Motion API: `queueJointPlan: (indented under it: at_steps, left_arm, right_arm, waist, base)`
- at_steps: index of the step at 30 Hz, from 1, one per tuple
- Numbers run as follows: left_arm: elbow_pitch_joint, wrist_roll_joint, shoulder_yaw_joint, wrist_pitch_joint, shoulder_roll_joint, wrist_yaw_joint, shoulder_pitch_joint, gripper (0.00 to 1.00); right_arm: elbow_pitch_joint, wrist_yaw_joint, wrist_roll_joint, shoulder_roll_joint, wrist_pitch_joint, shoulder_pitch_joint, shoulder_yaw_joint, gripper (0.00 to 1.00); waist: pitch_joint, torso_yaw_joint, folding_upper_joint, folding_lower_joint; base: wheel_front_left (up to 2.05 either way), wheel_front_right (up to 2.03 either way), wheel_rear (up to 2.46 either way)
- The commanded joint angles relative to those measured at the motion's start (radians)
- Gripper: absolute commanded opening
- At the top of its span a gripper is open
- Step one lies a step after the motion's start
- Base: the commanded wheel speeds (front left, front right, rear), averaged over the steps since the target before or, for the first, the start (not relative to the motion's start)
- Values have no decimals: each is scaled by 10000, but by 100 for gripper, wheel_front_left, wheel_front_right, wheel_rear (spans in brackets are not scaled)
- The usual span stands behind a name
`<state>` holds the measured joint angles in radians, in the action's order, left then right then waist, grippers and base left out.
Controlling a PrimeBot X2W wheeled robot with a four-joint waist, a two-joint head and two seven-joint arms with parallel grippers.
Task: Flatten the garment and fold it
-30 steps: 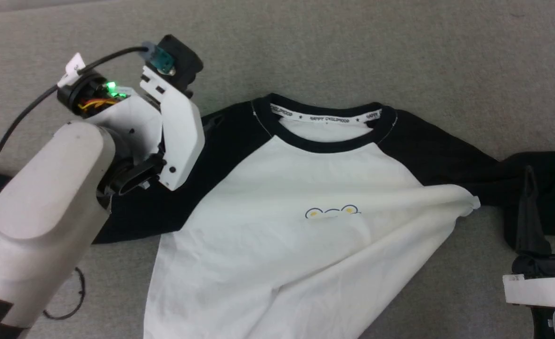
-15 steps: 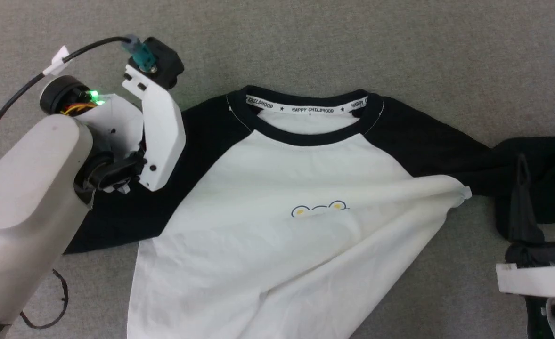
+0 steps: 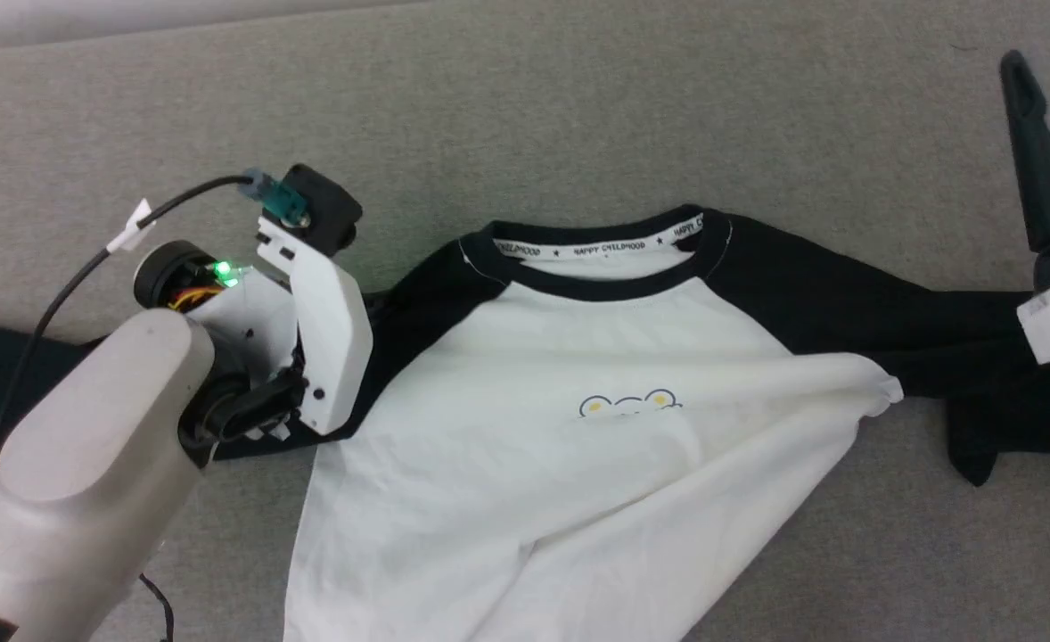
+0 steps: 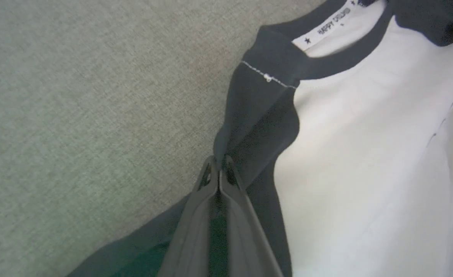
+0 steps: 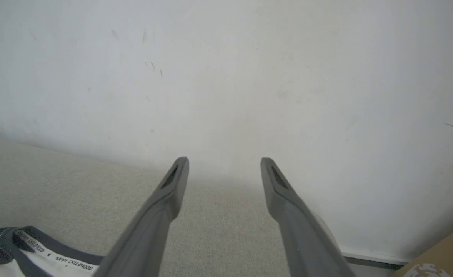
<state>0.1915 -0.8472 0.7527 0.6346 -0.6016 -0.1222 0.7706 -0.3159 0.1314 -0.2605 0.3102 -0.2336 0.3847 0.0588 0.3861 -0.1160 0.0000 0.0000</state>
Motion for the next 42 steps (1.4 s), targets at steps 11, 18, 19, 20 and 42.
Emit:
queueJointPlan:
  at_steps: [11, 18, 19, 20, 42]
  left_arm:
    - [-1266, 50, -127, -468, -358, 49, -313, 0]
    - [-1494, 228, -4, -531, -51, 33, 118, 0]
    - [-1499, 253, 14, -536, -16, 29, 191, 0]
    - [-1497, 268, 36, -534, 20, 24, 261, 0]
    - [-1019, 88, -667, -2688, 703, 75, 701, 0]
  right_arm:
    - [1499, -7, -3311, 4047, -4756, 1185, -2912, 100]
    - [2217, -7, -3547, 4726, -4542, 1977, -4722, 100]
    - [2289, -7, -3554, 4850, -4582, 2093, -5012, 100]
    - [2352, -7, -3580, 4974, -4642, 2202, -5300, 100]
    - [3100, -7, -3679, 5006, -2780, 3683, -6594, 0]
  waist:
    - [309, 1110, 0, 0]
    - [1060, 1440, 0, 0]
    - [1156, 1482, 0, 0]
    - [1247, 1522, 0, 0]
    - [976, 1713, 0, 0]
  base:
    - [0, 0, 0]
    - [0, 0, 0]
    - [0, 0, 0]
    - [0, 0, 0]
    - [0, 0, 0]
